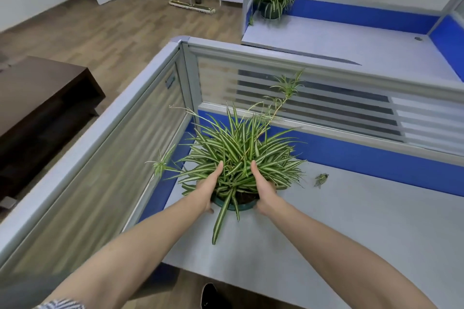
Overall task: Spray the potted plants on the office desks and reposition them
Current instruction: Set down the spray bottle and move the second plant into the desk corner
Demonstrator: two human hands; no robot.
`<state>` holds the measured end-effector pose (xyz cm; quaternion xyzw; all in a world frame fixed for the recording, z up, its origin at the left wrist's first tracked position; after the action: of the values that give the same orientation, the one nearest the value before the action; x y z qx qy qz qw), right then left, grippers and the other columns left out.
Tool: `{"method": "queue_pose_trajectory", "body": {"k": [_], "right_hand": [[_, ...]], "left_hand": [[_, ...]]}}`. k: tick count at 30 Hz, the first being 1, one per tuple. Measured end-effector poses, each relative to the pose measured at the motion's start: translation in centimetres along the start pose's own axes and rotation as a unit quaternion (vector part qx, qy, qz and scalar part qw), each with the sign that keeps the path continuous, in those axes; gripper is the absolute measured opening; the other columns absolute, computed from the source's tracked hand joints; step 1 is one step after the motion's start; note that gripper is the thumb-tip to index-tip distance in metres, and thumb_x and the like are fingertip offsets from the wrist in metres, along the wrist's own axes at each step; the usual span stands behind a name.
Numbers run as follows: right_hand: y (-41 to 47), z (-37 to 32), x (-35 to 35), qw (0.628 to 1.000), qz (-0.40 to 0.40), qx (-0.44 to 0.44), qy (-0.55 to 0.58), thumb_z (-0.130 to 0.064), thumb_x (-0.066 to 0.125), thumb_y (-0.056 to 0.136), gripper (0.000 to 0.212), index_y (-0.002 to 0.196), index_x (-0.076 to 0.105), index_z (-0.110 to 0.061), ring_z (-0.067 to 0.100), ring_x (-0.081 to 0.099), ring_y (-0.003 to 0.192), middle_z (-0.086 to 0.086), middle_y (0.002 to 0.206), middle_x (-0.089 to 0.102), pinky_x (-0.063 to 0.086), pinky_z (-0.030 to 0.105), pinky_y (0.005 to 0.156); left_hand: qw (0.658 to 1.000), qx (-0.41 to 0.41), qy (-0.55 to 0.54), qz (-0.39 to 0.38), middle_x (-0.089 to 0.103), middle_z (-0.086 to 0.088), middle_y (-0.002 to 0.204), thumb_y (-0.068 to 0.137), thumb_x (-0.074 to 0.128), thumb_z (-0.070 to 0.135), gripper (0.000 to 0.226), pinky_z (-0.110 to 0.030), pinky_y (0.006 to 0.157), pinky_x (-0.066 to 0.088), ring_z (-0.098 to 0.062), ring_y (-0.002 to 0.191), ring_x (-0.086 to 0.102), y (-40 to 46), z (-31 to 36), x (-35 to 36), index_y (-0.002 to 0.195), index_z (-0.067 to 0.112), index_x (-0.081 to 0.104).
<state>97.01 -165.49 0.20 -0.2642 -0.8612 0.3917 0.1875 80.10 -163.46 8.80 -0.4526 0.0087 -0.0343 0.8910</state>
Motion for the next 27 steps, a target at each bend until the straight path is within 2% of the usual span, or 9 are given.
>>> {"method": "queue_pose_trajectory", "body": {"k": [3, 6, 9, 12, 17, 20, 23, 26, 27], "right_hand": [[-1.1, -1.1, 1.9, 1.000, -0.006, -0.001, 0.004, -0.082, 0.089, 0.026, 0.123, 0.128, 0.064, -0.019, 0.032, 0.073, 0.108, 0.007, 0.121, 0.075, 0.056, 0.054, 0.100], [-0.6, -1.7, 3.5, 1.000, -0.011, -0.015, 0.012, -0.083, 0.087, 0.030, 0.117, 0.127, 0.067, -0.021, 0.030, 0.073, 0.108, 0.005, 0.122, 0.075, 0.056, 0.052, 0.100], [-0.5, -2.0, 5.1, 0.999, -0.013, -0.020, 0.027, -0.082, 0.088, 0.030, 0.115, 0.126, 0.068, -0.022, 0.029, 0.074, 0.106, 0.005, 0.121, 0.075, 0.057, 0.051, 0.099], [-1.6, -2.8, 6.7, 0.998, -0.023, -0.022, 0.048, -0.077, 0.089, 0.038, 0.108, 0.126, 0.068, -0.017, 0.030, 0.075, 0.104, 0.008, 0.119, 0.076, 0.058, 0.051, 0.096], [-2.5, -4.0, 8.9, 0.997, -0.044, -0.021, 0.053, -0.080, 0.086, 0.031, 0.117, 0.125, 0.067, -0.014, 0.031, 0.073, 0.106, 0.010, 0.120, 0.075, 0.056, 0.050, 0.099], [-2.5, -4.1, 9.8, 0.997, -0.030, -0.018, 0.062, -0.073, 0.082, 0.062, 0.090, 0.128, 0.065, -0.014, 0.032, 0.070, 0.110, 0.011, 0.123, 0.073, 0.053, 0.052, 0.103], [-2.7, -3.9, 10.5, 0.997, -0.005, -0.010, 0.072, -0.076, 0.081, 0.058, 0.096, 0.129, 0.064, -0.014, 0.033, 0.068, 0.113, 0.010, 0.126, 0.071, 0.053, 0.053, 0.103], [-3.3, -3.9, 11.4, 0.996, -0.007, -0.014, 0.084, -0.075, 0.075, 0.069, 0.082, 0.123, 0.068, -0.014, 0.032, 0.067, 0.116, 0.009, 0.125, 0.071, 0.052, 0.052, 0.105], [-3.3, -3.9, 11.7, 0.996, -0.011, -0.012, 0.092, -0.080, 0.076, 0.061, 0.091, 0.125, 0.068, -0.015, 0.032, 0.067, 0.117, 0.008, 0.127, 0.070, 0.051, 0.053, 0.106]], "left_hand": [[1.000, 0.007, -0.008, 0.011, 0.034, -0.011, 0.162, 0.065, 0.074, 0.074, 0.118, -0.069, 0.113, 0.028, -0.039, 0.146, 0.033, 1.0, 1.2, -0.6, 0.156, 0.016, 0.028], [1.000, 0.005, -0.023, 0.004, 0.045, -0.012, 0.154, 0.047, 0.079, 0.080, 0.131, -0.068, 0.107, 0.036, -0.041, 0.138, 0.045, 2.4, 2.5, -1.1, 0.153, 0.017, 0.035], [0.999, 0.006, -0.036, 0.004, 0.055, -0.011, 0.146, 0.026, 0.080, 0.085, 0.144, -0.055, 0.087, 0.055, -0.037, 0.125, 0.058, 4.8, 3.6, -1.7, 0.149, 0.020, 0.041], [0.999, 0.008, -0.046, 0.011, 0.060, -0.013, 0.139, 0.022, 0.084, 0.081, 0.148, -0.053, 0.071, 0.061, -0.037, 0.115, 0.064, 7.0, 4.7, -2.1, 0.148, 0.018, 0.041], [0.996, 0.017, -0.062, 0.059, 0.053, -0.015, 0.146, 0.016, 0.084, 0.082, 0.159, -0.059, 0.096, 0.052, -0.039, 0.125, 0.058, 11.6, 5.4, -2.9, 0.154, 0.025, 0.029], [0.994, 0.022, -0.080, 0.069, 0.045, -0.015, 0.154, 0.042, 0.086, 0.075, 0.146, -0.053, 0.106, 0.046, -0.038, 0.135, 0.049, 7.3, 7.6, -2.6, 0.159, 0.018, 0.018], [0.994, 0.026, -0.077, 0.078, 0.038, -0.015, 0.158, 0.071, 0.081, 0.058, 0.121, -0.047, 0.108, 0.041, -0.035, 0.141, 0.042, 6.3, 8.6, -2.7, 0.159, 0.009, 0.014], [0.992, 0.037, -0.066, 0.098, 0.041, -0.016, 0.156, 0.068, 0.082, 0.061, 0.122, -0.049, 0.110, 0.039, -0.036, 0.140, 0.043, 7.3, 9.2, -3.0, 0.157, 0.008, 0.019], [0.992, 0.040, -0.062, 0.106, 0.042, -0.016, 0.155, 0.064, 0.083, 0.063, 0.126, -0.050, 0.110, 0.039, -0.037, 0.140, 0.043, 7.8, 9.4, -3.1, 0.157, 0.008, 0.020]]}}
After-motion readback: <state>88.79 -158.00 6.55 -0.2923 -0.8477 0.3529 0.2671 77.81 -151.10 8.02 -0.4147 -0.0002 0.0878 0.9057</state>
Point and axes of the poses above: each hand's wrist, its own y-axis towards the middle knuckle, its own x-axis out of the palm, z = x × y, the point moved 5 cm from there along y, towards the middle knuckle
